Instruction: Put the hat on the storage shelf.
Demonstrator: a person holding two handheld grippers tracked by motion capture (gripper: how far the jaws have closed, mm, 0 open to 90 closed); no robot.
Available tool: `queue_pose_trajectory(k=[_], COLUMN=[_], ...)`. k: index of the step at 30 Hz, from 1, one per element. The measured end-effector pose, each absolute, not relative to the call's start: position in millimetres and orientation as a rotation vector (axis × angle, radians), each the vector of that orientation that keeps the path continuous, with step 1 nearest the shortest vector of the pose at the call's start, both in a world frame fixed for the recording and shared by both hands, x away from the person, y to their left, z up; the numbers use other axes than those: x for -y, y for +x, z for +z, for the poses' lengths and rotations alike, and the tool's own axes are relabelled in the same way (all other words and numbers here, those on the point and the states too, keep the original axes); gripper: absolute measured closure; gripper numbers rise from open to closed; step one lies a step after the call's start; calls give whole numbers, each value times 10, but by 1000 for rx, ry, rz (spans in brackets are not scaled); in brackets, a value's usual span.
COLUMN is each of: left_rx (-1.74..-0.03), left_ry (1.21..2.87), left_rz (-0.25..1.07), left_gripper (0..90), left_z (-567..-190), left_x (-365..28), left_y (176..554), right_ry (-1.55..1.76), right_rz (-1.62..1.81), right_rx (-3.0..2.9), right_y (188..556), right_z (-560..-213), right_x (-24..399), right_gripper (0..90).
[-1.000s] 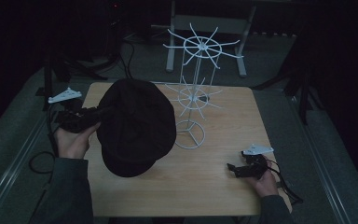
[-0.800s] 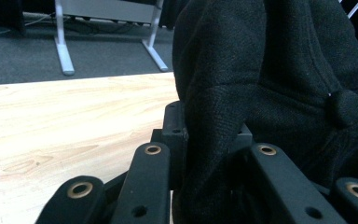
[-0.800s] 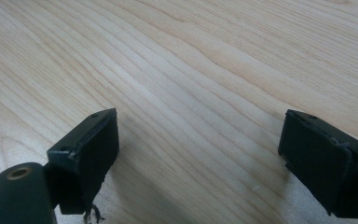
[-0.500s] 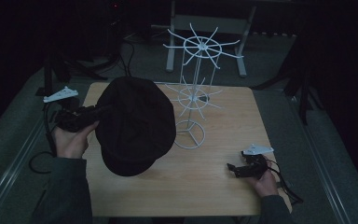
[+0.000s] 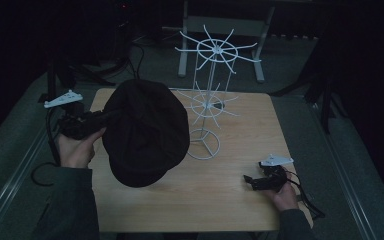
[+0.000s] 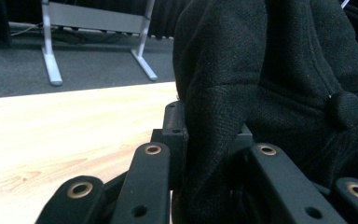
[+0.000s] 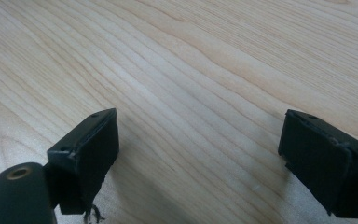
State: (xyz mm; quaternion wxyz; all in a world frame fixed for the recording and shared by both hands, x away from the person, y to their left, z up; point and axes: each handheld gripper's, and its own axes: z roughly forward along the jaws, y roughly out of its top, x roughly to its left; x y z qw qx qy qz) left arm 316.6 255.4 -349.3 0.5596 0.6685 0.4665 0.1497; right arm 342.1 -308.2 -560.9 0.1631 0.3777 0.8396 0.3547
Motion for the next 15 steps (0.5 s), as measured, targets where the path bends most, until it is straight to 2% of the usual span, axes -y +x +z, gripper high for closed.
queue_pose_trajectory(k=[15], left_rx=[-1070], left_ry=[1554], left_rz=[345], left_gripper=[774], left_z=[-3433], left_x=[-2549], left_y=[3177], right_ry=[1079], right_rz=[1012], right_rx=[-2394], right_y=[3420], right_z=[-5609], right_x=[3081], right_gripper=[121])
